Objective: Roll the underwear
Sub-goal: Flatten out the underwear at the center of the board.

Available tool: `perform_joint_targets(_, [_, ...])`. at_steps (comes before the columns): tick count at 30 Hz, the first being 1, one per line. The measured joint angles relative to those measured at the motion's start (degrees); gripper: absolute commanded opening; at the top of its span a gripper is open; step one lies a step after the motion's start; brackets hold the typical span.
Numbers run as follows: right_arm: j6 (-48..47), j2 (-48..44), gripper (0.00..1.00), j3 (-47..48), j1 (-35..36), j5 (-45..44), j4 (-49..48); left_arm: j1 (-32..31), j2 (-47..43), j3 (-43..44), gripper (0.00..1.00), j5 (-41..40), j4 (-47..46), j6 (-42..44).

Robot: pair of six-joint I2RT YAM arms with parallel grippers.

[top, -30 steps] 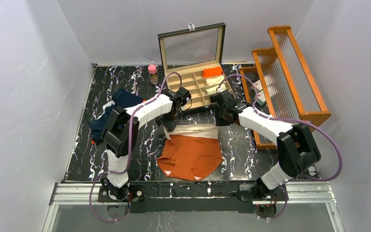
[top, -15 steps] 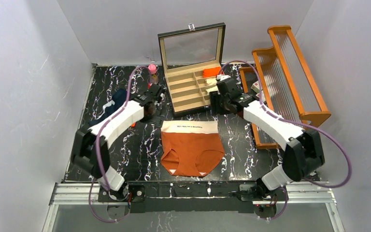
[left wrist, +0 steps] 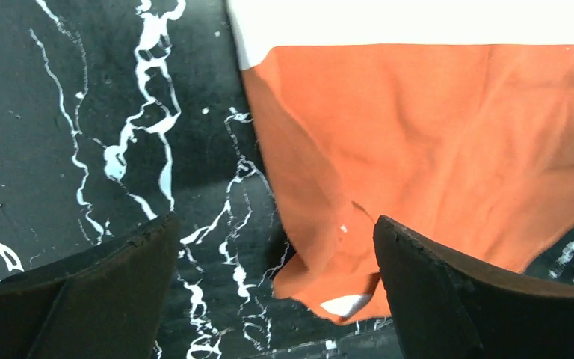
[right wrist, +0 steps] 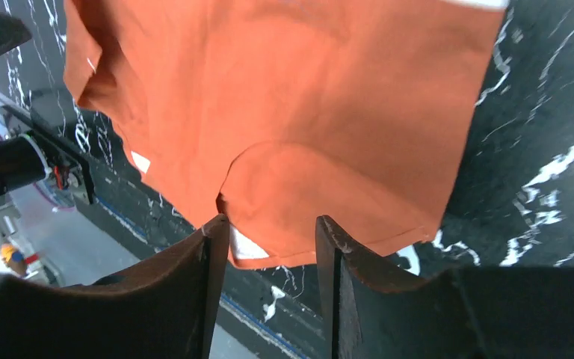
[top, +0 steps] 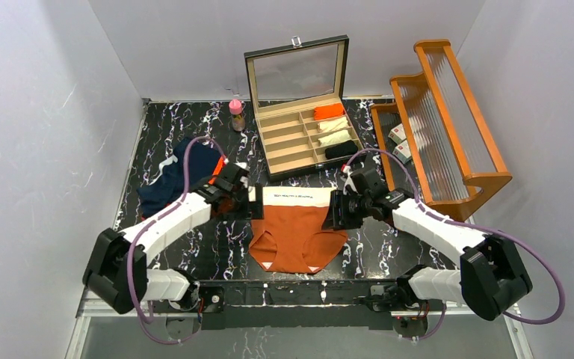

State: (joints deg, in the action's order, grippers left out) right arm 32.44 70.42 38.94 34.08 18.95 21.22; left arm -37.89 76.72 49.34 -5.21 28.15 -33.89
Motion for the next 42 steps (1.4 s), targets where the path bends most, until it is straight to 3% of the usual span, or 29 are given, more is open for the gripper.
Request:
perform_joint_targets(5, [1.3,0.6,0.49,0.0,2.7,0.5,-1.7,-5.2,3.9,2.3,0.80,-4.7,-0.5,-3.4])
perform_joint_targets(13, [4.2,3.2,0.46,0.0,4.6,-1.6,-3.5,-10.0,13.6,9.2,0.70,-16.0,4.9,-6.4])
perform_joint_targets(19, [5.0,4.4,0.46,-0.1,4.9,-3.5,-3.7,-12.8,18.6,11.7,0.52,-19.5,7.2,-7.7])
perform_joint_targets(36, [4.9,4.4,0.47,-0.2,5.0,-5.4,-3.8,-13.3,18.7,11.7,0.08,-23.7,11.0,-8.3])
perform_joint_targets(42, [4.9,4.4,0.47,-0.2,5.0,-5.7,-3.8,-13.3,15.6,9.0,0.07,-25.1,11.1,-8.7])
